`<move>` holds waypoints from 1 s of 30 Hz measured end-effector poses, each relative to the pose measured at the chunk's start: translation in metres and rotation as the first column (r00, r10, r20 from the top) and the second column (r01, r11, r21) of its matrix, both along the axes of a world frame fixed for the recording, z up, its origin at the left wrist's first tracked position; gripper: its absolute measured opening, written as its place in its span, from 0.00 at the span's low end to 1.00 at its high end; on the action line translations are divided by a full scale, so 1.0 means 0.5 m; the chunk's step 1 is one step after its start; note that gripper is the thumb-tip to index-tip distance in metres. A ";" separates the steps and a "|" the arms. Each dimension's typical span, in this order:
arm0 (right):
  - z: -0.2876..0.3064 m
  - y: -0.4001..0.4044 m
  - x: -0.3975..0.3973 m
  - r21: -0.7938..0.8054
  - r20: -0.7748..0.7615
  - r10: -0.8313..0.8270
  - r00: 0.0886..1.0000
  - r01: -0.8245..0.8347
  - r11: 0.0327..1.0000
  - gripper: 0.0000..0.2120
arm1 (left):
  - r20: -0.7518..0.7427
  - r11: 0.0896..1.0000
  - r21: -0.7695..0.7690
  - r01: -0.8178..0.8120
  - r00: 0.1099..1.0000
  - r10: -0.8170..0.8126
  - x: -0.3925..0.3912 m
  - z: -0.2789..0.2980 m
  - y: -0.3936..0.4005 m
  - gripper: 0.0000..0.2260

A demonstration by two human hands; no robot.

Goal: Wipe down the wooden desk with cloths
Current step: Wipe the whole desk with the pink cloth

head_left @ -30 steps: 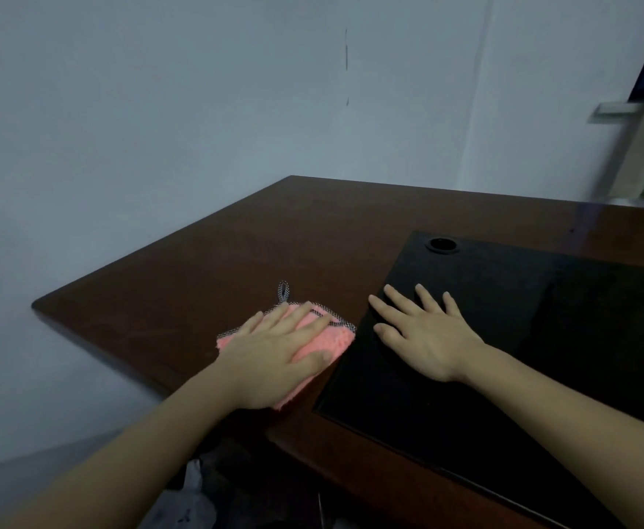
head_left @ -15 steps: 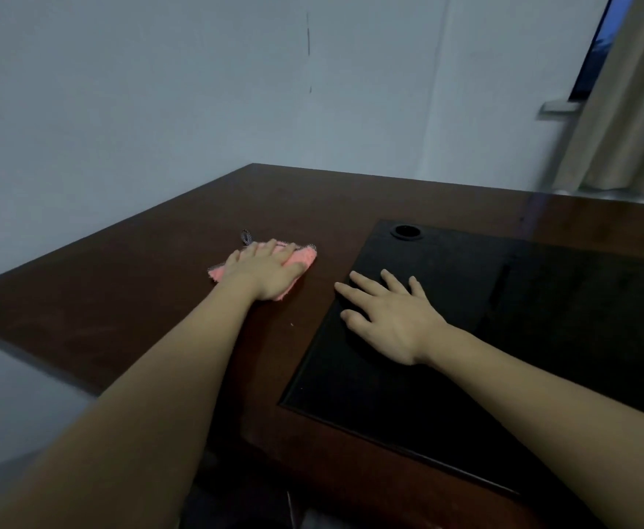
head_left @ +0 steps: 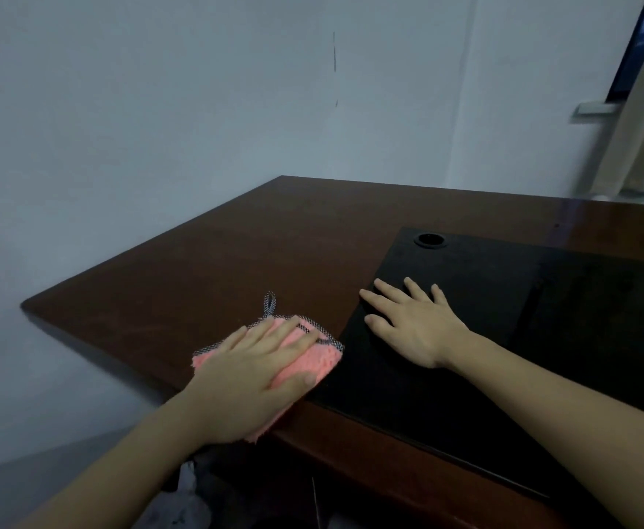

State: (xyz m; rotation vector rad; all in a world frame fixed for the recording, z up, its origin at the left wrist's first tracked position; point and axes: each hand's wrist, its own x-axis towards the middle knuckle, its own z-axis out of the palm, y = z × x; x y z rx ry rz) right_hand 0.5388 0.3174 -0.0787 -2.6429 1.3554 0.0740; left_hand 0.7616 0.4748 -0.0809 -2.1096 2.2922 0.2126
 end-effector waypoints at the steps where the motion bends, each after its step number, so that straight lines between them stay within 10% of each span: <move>1: -0.002 -0.001 0.000 0.000 -0.001 0.001 1.000 -0.001 1.000 0.27 | -0.010 1.000 0.008 0.008 1.000 -0.008 0.005 0.001 -0.002 0.35; 13: -0.002 0.005 -0.002 0.002 0.020 -0.005 1.000 0.005 1.000 0.27 | 0.047 0.945 0.026 -0.326 0.945 0.325 0.048 0.006 -0.236 0.28; 30: -0.003 0.003 -0.002 0.006 -0.010 -0.008 1.000 0.008 1.000 0.27 | 0.053 0.995 0.056 -0.088 0.995 0.085 -0.016 0.011 -0.011 0.28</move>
